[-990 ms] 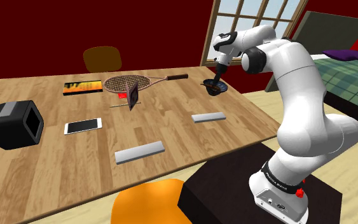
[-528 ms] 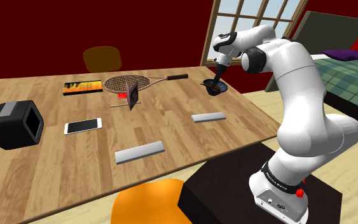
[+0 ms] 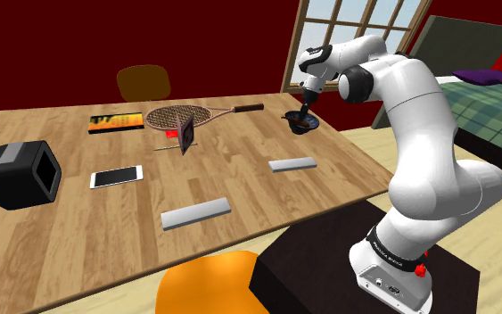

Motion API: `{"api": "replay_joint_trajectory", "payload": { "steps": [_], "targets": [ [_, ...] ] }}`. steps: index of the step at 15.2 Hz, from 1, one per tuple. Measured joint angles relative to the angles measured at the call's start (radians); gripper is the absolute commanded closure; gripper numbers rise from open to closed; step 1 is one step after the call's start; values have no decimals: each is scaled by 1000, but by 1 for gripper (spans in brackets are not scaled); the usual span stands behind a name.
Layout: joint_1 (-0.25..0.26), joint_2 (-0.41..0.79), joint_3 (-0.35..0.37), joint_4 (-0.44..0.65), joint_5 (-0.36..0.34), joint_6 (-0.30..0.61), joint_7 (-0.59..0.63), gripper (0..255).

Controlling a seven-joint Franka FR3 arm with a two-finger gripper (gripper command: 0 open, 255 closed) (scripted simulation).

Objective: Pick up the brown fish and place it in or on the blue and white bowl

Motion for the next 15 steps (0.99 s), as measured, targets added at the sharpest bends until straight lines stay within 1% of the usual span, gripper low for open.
{"api": "replay_joint_trajectory", "payload": {
  "steps": [5, 15],
  "targets": [
    [0, -9, -2, 1, -2, -10, 3, 255],
    [-1, -65, -10, 31, -14, -90, 28, 255]
  ]
}}
